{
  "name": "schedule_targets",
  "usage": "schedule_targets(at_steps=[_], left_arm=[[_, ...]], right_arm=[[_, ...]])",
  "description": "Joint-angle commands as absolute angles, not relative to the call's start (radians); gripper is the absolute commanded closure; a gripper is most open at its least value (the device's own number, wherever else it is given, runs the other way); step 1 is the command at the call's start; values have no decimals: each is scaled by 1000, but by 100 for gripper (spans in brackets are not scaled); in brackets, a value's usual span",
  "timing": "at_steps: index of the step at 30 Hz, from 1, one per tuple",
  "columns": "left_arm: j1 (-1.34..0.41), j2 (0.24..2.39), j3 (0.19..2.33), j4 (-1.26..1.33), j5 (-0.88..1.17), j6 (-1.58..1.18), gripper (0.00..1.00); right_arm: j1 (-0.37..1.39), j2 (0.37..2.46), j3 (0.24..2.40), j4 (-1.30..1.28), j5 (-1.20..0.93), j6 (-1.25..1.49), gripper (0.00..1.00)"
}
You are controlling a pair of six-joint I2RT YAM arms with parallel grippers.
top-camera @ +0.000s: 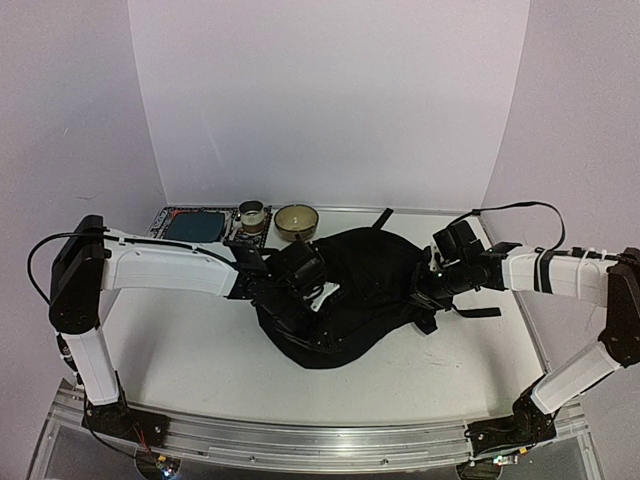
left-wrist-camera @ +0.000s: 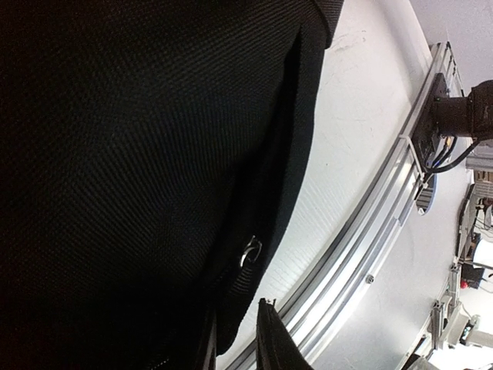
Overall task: Pack the student bag
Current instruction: Hold the largest pocket of the student bag.
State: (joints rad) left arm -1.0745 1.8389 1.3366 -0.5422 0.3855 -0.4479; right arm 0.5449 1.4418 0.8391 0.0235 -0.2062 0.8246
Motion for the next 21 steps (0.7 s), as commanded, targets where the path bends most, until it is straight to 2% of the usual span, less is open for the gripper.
schedule_targets(at_steps=[1,14,16,19,21], left_arm=[[-1073,1828,1402,-539,440,-442,83],[-1072,1839,1399,-512,458,-466,87],[-1073,1836,1395,-512,444,-468,90],[-1072,1825,1393,-514,422,-473,99],[-1072,1809,1389,-518,408,-476,100]], right_arm=[[562,1448,867,49,-254,821,100],[562,1450,878,50,-255,819,100],[562,1448,875,49,-253,818,100],[562,1448,872,47,-252,815,100],[562,1447,873,42,-244,808,100]])
